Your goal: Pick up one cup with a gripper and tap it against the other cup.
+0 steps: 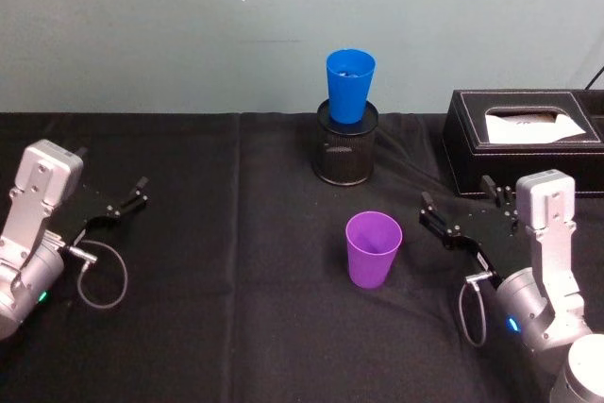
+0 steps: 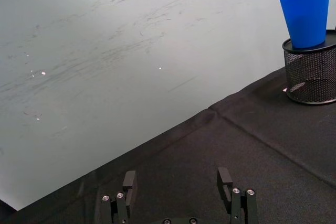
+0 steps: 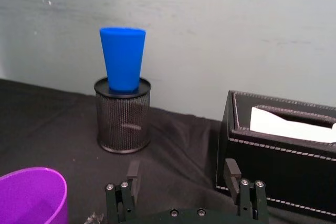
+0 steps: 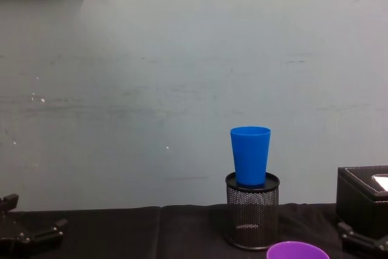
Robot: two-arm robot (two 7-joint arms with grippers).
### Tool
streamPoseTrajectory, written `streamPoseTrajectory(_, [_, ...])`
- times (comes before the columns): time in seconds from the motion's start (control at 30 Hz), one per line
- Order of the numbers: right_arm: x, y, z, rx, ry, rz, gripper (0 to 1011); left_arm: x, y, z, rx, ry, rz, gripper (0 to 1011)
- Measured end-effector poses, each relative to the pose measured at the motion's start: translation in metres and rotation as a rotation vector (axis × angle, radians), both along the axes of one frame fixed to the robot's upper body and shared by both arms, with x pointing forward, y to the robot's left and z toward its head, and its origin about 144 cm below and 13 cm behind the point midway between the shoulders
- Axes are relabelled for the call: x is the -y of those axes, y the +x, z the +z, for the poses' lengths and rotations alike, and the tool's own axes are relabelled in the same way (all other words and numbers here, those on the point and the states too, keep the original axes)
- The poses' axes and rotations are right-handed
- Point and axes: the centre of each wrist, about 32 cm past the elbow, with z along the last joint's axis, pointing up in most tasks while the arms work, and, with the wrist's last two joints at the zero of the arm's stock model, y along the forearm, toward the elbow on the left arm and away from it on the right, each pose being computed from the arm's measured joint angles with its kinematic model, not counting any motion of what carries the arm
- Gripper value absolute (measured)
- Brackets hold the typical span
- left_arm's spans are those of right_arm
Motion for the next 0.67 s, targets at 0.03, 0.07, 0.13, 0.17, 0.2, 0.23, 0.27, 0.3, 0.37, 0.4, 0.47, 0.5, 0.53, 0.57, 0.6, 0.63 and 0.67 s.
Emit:
streamPoseTrajectory(0.03, [0.0002, 0.0008, -0.0007, -0.005, -0.003, 0.0, 1003, 0.0, 0.0, 0.0, 0.0, 0.0, 0.0, 1000])
streamPoseTrajectory(0.07, [0.001, 0.0024, -0.0014, -0.012, -0.005, 0.013, 1003, 0.0, 0.0, 0.0, 0.0, 0.0, 0.0, 1000])
streamPoseTrajectory(0.13, [0.0014, 0.0031, -0.0015, -0.015, -0.006, 0.02, 1003, 0.0, 0.0, 0.0, 0.0, 0.0, 0.0, 1000])
streamPoseTrajectory(0.17, [0.0014, 0.0031, -0.0016, -0.015, -0.006, 0.02, 1003, 0.0, 0.0, 0.0, 0.0, 0.0, 0.0, 1000])
streamPoseTrajectory(0.2, [0.0013, 0.0029, -0.0016, -0.015, -0.006, 0.02, 1003, 0.0, 0.0, 0.0, 0.0, 0.0, 0.0, 1000])
streamPoseTrajectory(0.23, [0.0013, 0.0028, -0.0016, -0.015, -0.006, 0.02, 1003, 0.0, 0.0, 0.0, 0.0, 0.0, 0.0, 1000])
streamPoseTrajectory(0.27, [0.0012, 0.0027, -0.0016, -0.015, -0.006, 0.02, 1003, 0.0, 0.0, 0.0, 0.0, 0.0, 0.0, 1000])
streamPoseTrajectory(0.3, [0.0012, 0.0026, -0.0016, -0.014, -0.006, 0.017, 1003, 0.0, 0.0, 0.0, 0.0, 0.0, 0.0, 1000])
streamPoseTrajectory(0.37, [0.0011, 0.0025, -0.0015, -0.014, -0.006, 0.017, 1003, 0.0, 0.0, 0.0, 0.0, 0.0, 0.0, 1000])
streamPoseTrajectory(0.4, [0.001, 0.0024, -0.0014, -0.013, -0.006, 0.016, 1003, 0.0, 0.0, 0.0, 0.0, 0.0, 0.0, 1000])
streamPoseTrajectory(0.47, [0.001, 0.0023, -0.0013, -0.012, -0.006, 0.015, 1003, 0.0, 0.0, 0.0, 0.0, 0.0, 0.0, 1000])
streamPoseTrajectory(0.5, [0.0009, 0.0022, -0.0013, -0.012, -0.006, 0.015, 1003, 0.0, 0.0, 0.0, 0.0, 0.0, 0.0, 1000])
streamPoseTrajectory(0.53, [0.0009, 0.0021, -0.0013, -0.011, -0.006, 0.015, 1003, 0.0, 0.0, 0.0, 0.0, 0.0, 0.0, 1000])
streamPoseTrajectory(0.57, [0.0008, 0.0021, -0.0012, -0.011, -0.006, 0.015, 1003, 0.0, 0.0, 0.0, 0.0, 0.0, 0.0, 1000])
streamPoseTrajectory(0.6, [0.0008, 0.002, -0.0012, -0.011, -0.006, 0.014, 1003, 0.0, 0.0, 0.0, 0.0, 0.0, 0.0, 1000])
streamPoseTrajectory(0.63, [0.0007, 0.002, -0.0012, -0.01, -0.006, 0.012, 1003, 0.0, 0.0, 0.0, 0.0, 0.0, 0.0, 1000])
streamPoseTrajectory(0.67, [0.0007, 0.002, -0.0012, -0.01, -0.006, 0.011, 1003, 0.0, 0.0, 0.0, 0.0, 0.0, 0.0, 1000])
